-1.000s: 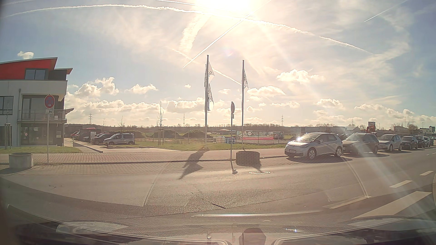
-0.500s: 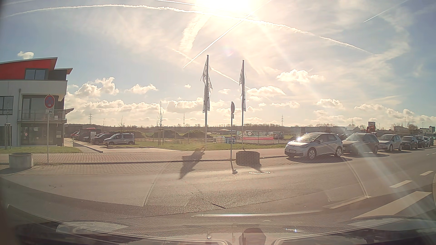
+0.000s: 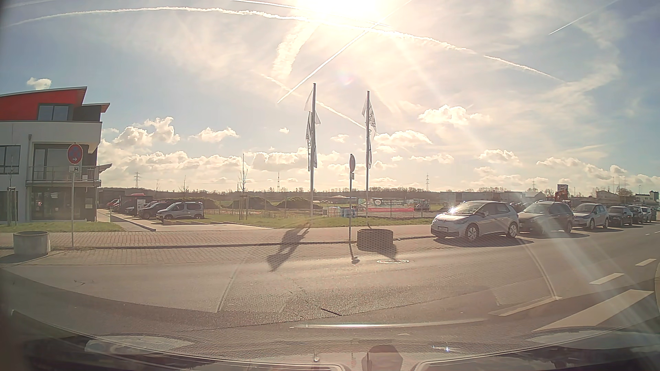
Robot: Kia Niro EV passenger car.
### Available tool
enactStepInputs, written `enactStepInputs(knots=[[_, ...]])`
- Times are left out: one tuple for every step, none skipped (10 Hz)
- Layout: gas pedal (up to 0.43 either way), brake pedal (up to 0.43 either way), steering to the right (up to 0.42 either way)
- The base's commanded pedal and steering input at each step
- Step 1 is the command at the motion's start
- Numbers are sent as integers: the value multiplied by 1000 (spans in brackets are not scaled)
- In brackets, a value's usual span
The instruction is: Follow the waypoints while adhering to traffic rules and regulations
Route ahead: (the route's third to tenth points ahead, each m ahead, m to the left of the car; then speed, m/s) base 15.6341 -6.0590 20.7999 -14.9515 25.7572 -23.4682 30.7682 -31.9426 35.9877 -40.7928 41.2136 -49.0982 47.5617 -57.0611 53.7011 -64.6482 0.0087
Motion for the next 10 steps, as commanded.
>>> enactStepInputs(knots=[[0,238,193],[0,238,193],[0,238,193],[0,232,193],[0,238,193],[0,232,193],[0,232,193],[0,238,193],[0,232,193],[0,238,193]])
